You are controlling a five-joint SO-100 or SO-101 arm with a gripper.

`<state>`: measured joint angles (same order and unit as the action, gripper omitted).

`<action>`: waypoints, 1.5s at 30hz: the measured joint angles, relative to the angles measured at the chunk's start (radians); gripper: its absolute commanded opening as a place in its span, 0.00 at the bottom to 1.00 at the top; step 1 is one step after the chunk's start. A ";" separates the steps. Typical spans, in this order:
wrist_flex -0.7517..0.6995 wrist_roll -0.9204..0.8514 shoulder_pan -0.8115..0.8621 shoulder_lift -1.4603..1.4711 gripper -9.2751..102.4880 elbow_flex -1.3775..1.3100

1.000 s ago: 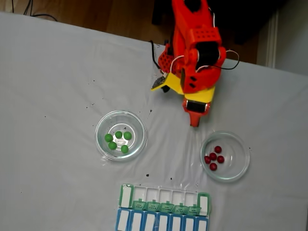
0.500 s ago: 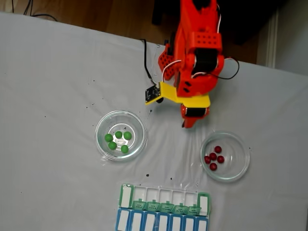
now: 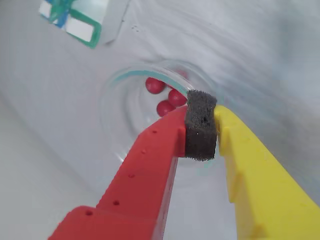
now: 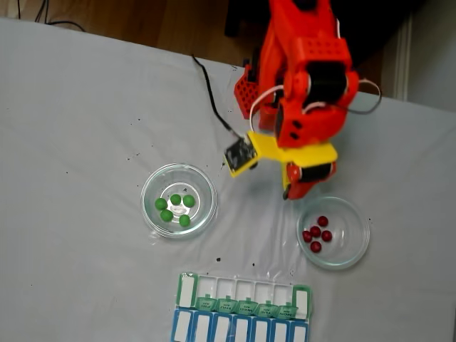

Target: Sort medicines into box.

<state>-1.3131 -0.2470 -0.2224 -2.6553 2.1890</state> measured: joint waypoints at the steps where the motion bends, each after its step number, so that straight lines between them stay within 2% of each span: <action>1: -0.008 -0.021 0.000 0.040 0.10 -0.032; 5: -0.051 -0.129 -0.012 0.198 0.10 -0.176; 11: -0.120 -0.239 -0.092 0.202 0.10 -0.204; 17: -0.190 -0.268 -0.198 0.189 0.10 -0.239; 24: -0.178 -0.319 -0.218 0.387 0.10 -0.316; 33: -0.172 -0.348 -0.235 0.468 0.09 -0.359; 42: -0.368 -0.342 -0.247 0.666 0.09 -0.597; 45: -0.387 -0.333 -0.259 0.666 0.09 -0.618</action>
<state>-1.6997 -0.5798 -0.4817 -1.9896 1.5708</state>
